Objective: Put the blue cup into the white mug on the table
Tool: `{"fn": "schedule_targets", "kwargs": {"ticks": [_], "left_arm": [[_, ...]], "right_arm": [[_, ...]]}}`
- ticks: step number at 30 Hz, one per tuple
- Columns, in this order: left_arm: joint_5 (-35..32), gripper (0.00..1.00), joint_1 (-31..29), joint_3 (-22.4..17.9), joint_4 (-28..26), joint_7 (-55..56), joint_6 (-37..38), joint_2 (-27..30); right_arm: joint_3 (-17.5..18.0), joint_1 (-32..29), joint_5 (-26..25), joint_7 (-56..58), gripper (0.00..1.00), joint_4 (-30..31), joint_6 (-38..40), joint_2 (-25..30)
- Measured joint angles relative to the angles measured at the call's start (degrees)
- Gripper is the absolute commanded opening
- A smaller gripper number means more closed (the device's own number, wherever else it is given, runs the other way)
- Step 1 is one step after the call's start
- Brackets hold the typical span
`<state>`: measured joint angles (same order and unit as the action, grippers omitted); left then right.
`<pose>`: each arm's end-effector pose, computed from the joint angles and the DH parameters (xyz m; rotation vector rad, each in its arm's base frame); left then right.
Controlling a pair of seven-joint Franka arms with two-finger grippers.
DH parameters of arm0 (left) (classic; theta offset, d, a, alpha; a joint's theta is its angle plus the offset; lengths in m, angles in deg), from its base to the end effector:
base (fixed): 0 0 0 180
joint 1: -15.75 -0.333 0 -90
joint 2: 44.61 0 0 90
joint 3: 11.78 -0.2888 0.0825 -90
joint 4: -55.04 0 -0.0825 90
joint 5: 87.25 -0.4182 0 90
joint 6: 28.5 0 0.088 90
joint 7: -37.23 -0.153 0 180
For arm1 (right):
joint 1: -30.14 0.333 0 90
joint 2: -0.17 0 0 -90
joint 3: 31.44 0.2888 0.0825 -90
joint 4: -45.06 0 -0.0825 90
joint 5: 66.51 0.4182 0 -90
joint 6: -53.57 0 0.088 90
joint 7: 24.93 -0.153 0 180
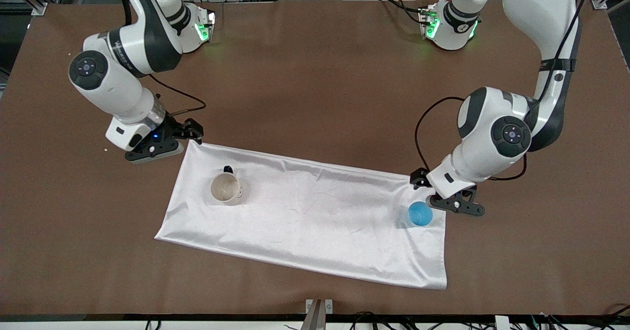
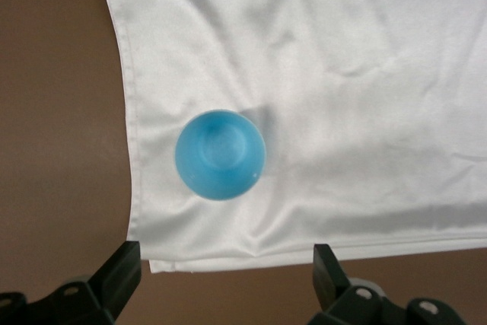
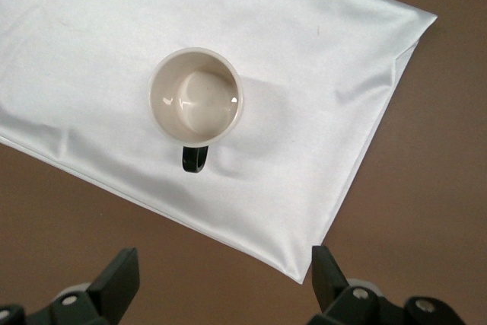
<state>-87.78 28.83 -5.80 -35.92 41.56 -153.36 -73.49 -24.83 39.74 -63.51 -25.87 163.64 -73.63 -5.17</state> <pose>0.6796 -0.2278 0.2665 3.0564 -0.3792 0.1232 0.5740 0.1706 0.3007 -3.0581 -0.3614 -0.0756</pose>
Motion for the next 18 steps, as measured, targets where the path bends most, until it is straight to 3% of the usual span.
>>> {"fn": "schedule_targets", "kwargs": {"ticks": [10,18], "left_arm": [[-4.0,1.0,0.8,0.7,0.1,0.0,-6.0,-4.5],[-4.1,1.0,1.8,0.7,0.2,0.0,-10.7,-7.2]], "right_arm": [[0.0,2.0,0.0,-8.2,1.0,1.0,-5.8,-5.2],[0.0,5.3,0.0,-14.4,1.0,1.2,-15.6,-12.0]]}}
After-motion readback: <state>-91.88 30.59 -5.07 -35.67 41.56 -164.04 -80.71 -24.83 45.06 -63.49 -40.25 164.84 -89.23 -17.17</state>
